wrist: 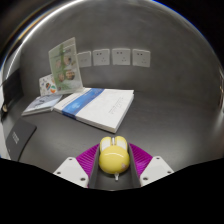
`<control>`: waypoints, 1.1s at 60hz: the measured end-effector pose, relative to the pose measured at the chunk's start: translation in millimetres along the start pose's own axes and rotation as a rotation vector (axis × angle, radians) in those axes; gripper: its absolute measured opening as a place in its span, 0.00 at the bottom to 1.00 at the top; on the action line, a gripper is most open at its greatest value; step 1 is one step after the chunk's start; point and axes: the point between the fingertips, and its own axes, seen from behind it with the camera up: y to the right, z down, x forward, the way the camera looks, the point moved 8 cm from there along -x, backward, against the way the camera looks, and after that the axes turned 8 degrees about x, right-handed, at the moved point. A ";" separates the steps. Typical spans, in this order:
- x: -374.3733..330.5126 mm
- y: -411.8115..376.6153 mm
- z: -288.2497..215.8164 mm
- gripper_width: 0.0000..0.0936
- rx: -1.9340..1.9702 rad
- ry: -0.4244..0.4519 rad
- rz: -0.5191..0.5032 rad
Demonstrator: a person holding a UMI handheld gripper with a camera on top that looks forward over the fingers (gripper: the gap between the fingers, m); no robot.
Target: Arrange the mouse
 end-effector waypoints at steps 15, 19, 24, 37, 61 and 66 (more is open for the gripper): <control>0.4 -2.0 -1.5 0.41 0.056 0.000 0.069; -2.6 -2.1 -1.0 0.41 0.099 -0.004 0.102; -17.8 -18.8 1.0 0.41 0.176 -0.002 0.161; -65.2 -167.5 -19.7 0.41 0.137 0.169 0.200; -28.1 -447.4 64.1 0.41 0.100 0.044 0.115; -19.4 -460.5 80.6 0.41 0.102 0.016 0.129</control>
